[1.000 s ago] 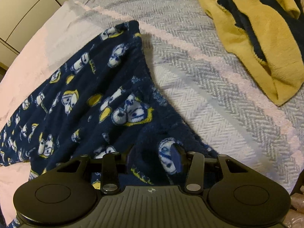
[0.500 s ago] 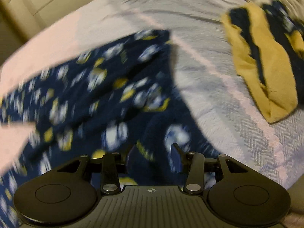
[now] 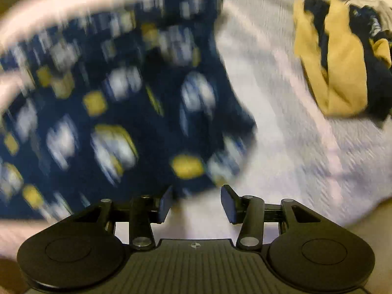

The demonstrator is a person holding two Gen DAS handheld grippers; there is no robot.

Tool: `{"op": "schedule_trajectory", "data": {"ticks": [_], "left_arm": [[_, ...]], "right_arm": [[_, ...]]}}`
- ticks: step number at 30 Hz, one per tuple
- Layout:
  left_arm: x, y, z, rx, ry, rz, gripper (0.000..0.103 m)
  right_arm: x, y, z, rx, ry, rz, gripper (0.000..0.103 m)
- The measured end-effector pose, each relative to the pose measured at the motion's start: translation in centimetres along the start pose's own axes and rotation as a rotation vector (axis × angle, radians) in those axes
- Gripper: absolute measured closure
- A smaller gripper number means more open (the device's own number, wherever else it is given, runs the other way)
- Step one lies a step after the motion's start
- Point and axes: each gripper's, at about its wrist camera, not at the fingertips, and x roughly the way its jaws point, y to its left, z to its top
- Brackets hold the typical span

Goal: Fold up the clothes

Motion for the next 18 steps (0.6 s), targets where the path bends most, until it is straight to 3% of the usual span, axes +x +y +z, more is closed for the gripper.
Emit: {"op": "schedule_trajectory", "data": {"ticks": [2,5,9,12,13,14,18], "left_arm": [[-2.2,-2.4,-1.0,0.009,0.014,-0.05,0.077],[-6.8,-6.3,-3.2,0.064,0.015,-0.094,0.076],[-13.2,-9.5,-5.9,0.087,-0.002,-0.157,0.074],[-17.9,-10.9,-7.4,0.108,-0.033,-0.179,0.07],[-19.4,-11.4,-8.0,0.118,-0.046,-0.183,0.067],[-20.7,-11.8,-8.4,0.137,-0.063,-0.181,0.066],[-25.2,-13.5,-10.3,0.196,-0.123,-0.178,0.062]], "right_arm": [[-1.6,0.6,-0.4,-0.034,-0.004,-0.02,0.057],[-6.6,1.2,-1.2,-0.036,-0.054,0.095,0.057],[-12.4,2.2,-2.7,-0.065,-0.097,0.181,0.056],[-15.7,2.7,-4.1,-0.083,-0.102,0.206,0.045],[-16.8,2.9,-4.9,-0.082,-0.109,0.209,0.031],[-17.6,2.9,-5.5,-0.083,-0.117,0.213,0.025],[-19.8,3.6,-7.1,-0.098,-0.134,0.243,0.025]]}}
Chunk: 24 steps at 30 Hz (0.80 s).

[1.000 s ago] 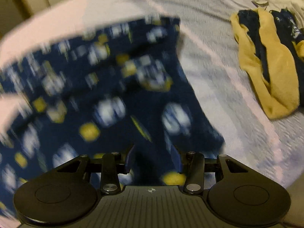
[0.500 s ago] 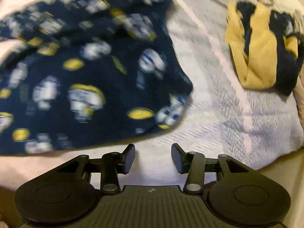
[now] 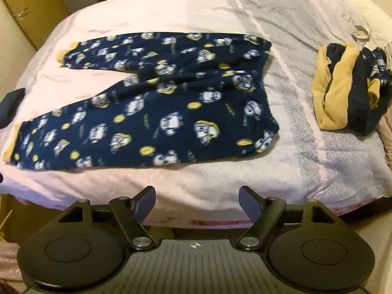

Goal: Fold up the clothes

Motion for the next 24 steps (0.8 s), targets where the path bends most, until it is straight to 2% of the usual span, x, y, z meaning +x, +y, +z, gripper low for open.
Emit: {"op": "schedule_trajectory", "data": {"ticks": [5,13,24], "left_arm": [[-3.2,-2.0,-1.5,0.051,-0.052,0.011,0.059],[-5.3,-2.2,-3.5,0.063,-0.066,0.009,0.059],[-7.0,-2.1,-5.1,0.074,-0.077,0.0,0.059]], "right_arm": [[-1.8,1.1,-1.2,-0.032,-0.008,-0.005,0.025],[-3.9,1.2,-2.1,-0.049,-0.035,-0.041,0.025],[-5.5,1.9,-3.6,-0.091,-0.031,-0.068,0.02]]}}
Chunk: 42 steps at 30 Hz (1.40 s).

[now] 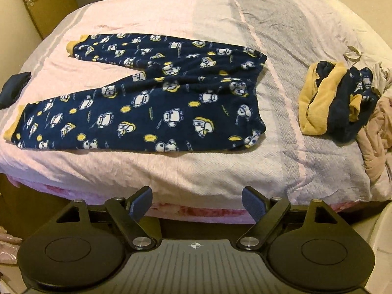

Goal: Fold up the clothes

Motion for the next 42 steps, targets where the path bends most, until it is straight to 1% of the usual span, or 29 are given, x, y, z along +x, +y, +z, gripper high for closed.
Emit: {"op": "schedule_trajectory", "data": {"ticks": [5,10,23,31,36,39,42], "left_arm": [[-0.4,0.4,-0.7,0.003,0.003,0.002,0.059],[-0.5,1.6,-1.4,-0.015,0.015,0.027,0.059],[-1.2,5.8,-3.8,-0.111,0.035,0.107,0.059],[-1.4,6.8,-4.5,-0.135,0.033,0.144,0.057],[-0.7,6.7,-3.5,-0.126,0.024,0.129,0.057],[0.0,6.9,-2.0,-0.119,-0.004,0.103,0.056],[0.9,7.3,-0.1,-0.116,-0.037,0.089,0.052]], "right_arm": [[-0.9,0.7,-0.3,-0.031,-0.013,-0.015,0.02],[-1.6,1.8,-0.4,-0.064,-0.036,-0.023,0.02],[-1.9,3.4,-0.5,-0.107,-0.05,0.016,0.02],[-2.1,3.4,-0.2,-0.109,-0.066,0.029,0.02],[-2.0,2.2,0.5,-0.066,-0.082,0.029,0.02],[-1.6,0.6,1.2,-0.019,-0.096,0.03,0.02],[-1.2,-1.1,2.0,0.021,-0.109,0.018,0.02]]}}
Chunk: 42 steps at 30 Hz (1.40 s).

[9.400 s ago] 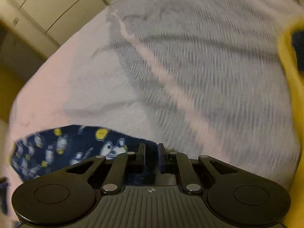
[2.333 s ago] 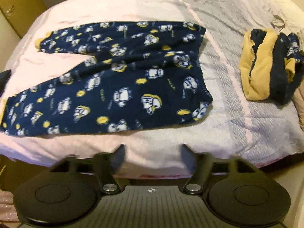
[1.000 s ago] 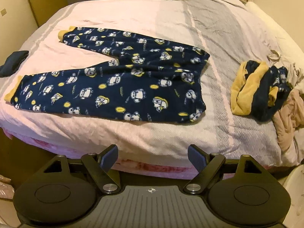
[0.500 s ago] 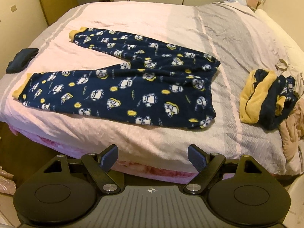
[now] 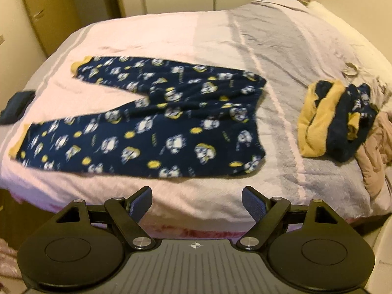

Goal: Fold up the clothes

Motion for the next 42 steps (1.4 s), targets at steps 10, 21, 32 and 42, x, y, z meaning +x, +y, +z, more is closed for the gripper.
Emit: {"op": "schedule_trajectory", "data": {"ticks": [10,21,32,42], "left_arm": [[8.5,-0.5,8.9,0.066,-0.007,-0.103,0.051],[20.0,-1.4,23.2,0.309,0.0,-0.213,0.051],[29.3,-4.0,30.4,0.475,0.039,-0.407,0.051],[38.6,-11.1,35.9,0.609,0.051,-0.539,0.062]], "right_arm": [[5.5,-3.0,4.8,0.181,0.024,-0.047,0.02],[12.9,-0.9,12.0,0.382,0.083,-0.107,0.02],[20.2,-0.1,16.2,0.291,0.128,-0.085,0.032],[30.1,-4.4,25.1,0.071,0.106,0.054,0.06]]}}
